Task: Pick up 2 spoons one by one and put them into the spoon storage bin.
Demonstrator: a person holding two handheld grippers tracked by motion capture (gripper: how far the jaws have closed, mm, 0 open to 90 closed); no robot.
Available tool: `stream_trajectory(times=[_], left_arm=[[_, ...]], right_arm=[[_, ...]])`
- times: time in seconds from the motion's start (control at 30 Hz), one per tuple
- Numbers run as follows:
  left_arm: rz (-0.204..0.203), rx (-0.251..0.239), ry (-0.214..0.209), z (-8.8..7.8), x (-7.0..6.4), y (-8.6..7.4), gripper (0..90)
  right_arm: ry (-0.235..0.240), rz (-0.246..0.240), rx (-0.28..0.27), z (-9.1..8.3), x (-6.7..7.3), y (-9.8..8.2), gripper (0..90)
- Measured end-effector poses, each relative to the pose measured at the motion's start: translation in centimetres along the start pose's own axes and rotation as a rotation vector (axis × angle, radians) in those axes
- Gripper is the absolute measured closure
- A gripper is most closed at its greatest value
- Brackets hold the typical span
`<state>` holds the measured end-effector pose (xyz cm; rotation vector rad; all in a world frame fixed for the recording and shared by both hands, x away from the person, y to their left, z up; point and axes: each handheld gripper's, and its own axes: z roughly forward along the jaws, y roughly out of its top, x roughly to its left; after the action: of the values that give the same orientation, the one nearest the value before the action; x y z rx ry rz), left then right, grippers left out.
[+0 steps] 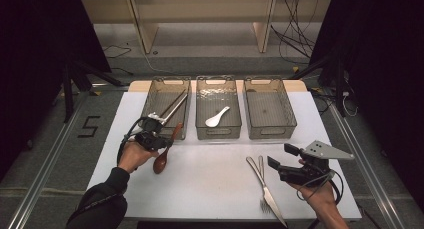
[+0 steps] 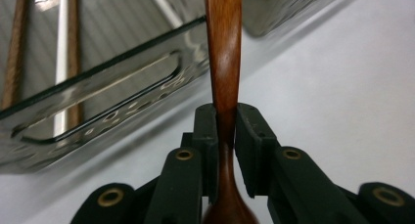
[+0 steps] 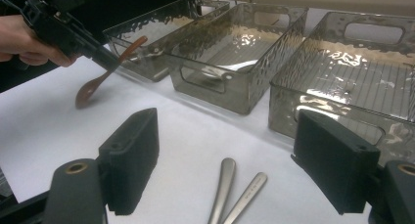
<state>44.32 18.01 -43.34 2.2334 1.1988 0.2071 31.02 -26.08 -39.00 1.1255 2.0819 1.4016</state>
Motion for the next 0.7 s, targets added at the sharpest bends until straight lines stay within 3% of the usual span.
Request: stream_trajectory(times=[0.23, 0.37, 0.7], left_arm=[[0.028, 0.011, 0.010, 0.0, -0.4, 0.1, 80.1], [0.057, 0.024, 0.003, 0.0, -0.8, 0.2, 80.5], [0.084, 0.028, -0.030, -0.4, -1.7, 0.7, 80.8]], right_arm=[[0.000, 0.002, 0.001, 0.0, 0.0, 0.0, 25.9], [0.000, 0.000, 0.000, 0.0, 0.0, 0.0, 25.9], [-0.001, 0.001, 0.001, 0.0, 0.0, 0.0, 25.9]])
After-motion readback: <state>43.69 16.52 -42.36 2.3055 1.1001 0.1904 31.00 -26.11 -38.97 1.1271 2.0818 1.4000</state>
